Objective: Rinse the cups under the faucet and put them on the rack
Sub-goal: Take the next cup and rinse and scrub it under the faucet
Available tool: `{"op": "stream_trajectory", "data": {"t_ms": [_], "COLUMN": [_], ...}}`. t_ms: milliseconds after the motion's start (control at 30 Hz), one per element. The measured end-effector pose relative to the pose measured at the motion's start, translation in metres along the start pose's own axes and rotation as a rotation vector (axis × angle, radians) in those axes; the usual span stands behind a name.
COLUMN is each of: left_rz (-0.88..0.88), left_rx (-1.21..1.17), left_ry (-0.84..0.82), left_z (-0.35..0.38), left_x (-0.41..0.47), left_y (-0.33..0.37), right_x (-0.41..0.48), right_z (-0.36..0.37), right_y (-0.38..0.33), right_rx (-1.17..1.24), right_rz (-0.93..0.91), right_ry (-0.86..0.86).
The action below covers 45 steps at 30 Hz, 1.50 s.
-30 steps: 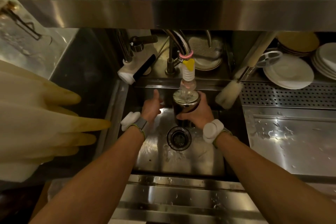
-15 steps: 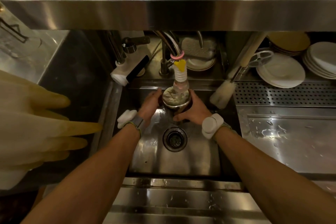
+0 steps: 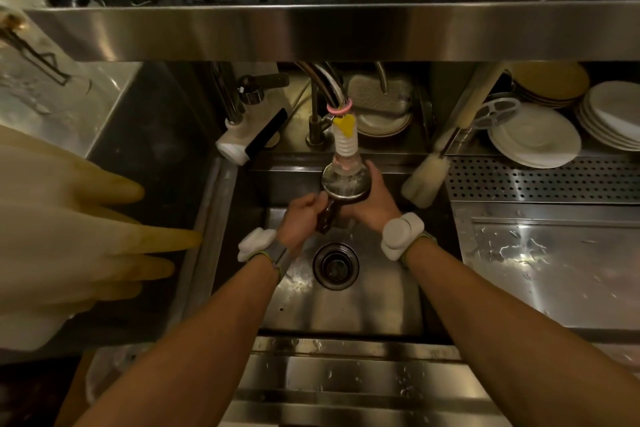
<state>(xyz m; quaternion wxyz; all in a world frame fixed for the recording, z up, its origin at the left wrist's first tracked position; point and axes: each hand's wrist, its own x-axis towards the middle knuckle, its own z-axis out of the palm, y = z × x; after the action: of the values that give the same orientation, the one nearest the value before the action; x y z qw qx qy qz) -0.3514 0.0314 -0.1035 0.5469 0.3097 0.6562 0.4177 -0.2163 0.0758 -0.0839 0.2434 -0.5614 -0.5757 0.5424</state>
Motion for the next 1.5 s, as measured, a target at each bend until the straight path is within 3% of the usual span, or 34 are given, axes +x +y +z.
{"op": "stream_trajectory", "data": {"t_ms": [267,467,600,733,967,1067,1167,1500], "left_rz": [-0.045,-0.078,-0.049,-0.087,0.124,0.258,0.320,0.338], "left_rx": [0.209,0.127,0.378,0.402,0.482,0.695,0.910,1.082], "left_ry": [-0.161,-0.005,0.104,0.301,0.437,0.534,0.463,0.432], "left_z": [-0.032,-0.022,-0.019,-0.026,-0.022,-0.022,-0.026,-0.041], "left_x": [-0.008,-0.006,0.008,0.008,0.007,0.014,0.020,0.049], "left_y": [-0.012,-0.004,0.004,0.017,0.074,0.098,0.122,0.150], "right_x": [-0.006,-0.008,-0.006,-0.011,-0.012,-0.013,-0.015,-0.014], "right_z": [0.014,0.006,0.008,0.016,0.006,-0.005,-0.009,-0.014], "right_y": [0.005,0.001,-0.003,0.000,-0.009,-0.008,-0.005,-0.004], "right_rx": [-0.092,-0.075,-0.076,-0.103,-0.106,-0.147,-0.158,-0.222], "right_rz": [-0.015,-0.017,-0.062,-0.065,-0.046,-0.056,-0.054,-0.068], "right_ry": [-0.044,0.029,0.095,0.085,0.046,0.027,0.024,-0.017]}}
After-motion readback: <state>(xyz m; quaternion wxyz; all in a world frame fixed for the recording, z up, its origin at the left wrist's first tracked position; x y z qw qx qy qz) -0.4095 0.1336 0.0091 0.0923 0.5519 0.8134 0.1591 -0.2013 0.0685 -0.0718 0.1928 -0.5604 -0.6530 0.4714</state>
